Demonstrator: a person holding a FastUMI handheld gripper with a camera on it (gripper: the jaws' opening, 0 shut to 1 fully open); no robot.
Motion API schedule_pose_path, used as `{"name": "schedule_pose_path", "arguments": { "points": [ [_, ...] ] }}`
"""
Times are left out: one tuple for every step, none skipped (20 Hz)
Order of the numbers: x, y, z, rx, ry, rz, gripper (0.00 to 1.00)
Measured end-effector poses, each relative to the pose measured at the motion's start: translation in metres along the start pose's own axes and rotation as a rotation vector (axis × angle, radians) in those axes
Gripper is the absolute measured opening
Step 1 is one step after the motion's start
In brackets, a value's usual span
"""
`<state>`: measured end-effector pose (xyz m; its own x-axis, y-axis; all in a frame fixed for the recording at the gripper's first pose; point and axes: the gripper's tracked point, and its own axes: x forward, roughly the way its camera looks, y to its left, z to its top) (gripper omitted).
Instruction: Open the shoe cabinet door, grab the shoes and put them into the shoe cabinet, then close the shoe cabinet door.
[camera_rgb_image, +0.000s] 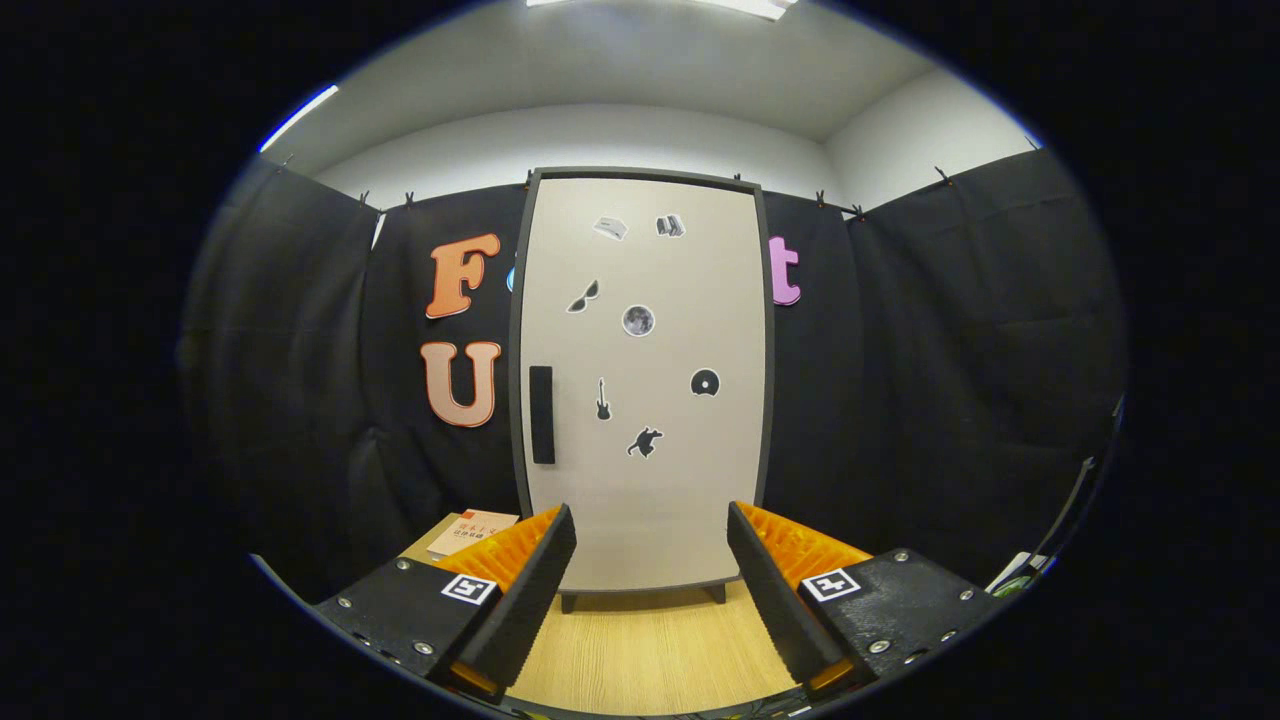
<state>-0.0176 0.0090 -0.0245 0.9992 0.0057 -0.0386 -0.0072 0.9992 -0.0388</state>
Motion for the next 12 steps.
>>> {"name": "schedule_pose_path", "arguments": {
  "points": [
    [-0.0033,-0.0022,0.0007,0.000,-0.001,-0.005,0.95],
    [-0.0068,-0.0035,0.0012,-0.003,0.000,-0.008,0.95],
    [-0.0085,-0.0063,0.0031,-0.005,-0.006,-0.016,0.95],
    [-0.0097,-0.0075,0.0046,-0.006,-0.009,-0.018,0.95],
    [-0.0113,-0.0079,0.0058,-0.005,-0.011,-0.017,0.95],
    [-0.0120,-0.0079,0.0070,0.000,-0.012,-0.014,0.95],
    [-0.0129,-0.0068,0.0085,0.004,-0.012,-0.007,0.95],
    [-0.0131,-0.0077,0.0089,0.007,-0.011,-0.007,0.95],
    [-0.0127,-0.0075,0.0092,0.004,-0.012,-0.006,0.95],
    [-0.0117,-0.0078,0.0081,0.000,-0.009,-0.007,0.95],
    [-0.0108,-0.0077,0.0075,-0.003,-0.006,-0.008,0.95],
    [-0.0115,-0.0067,0.0078,-0.002,-0.005,-0.005,0.95]
  ]
}}
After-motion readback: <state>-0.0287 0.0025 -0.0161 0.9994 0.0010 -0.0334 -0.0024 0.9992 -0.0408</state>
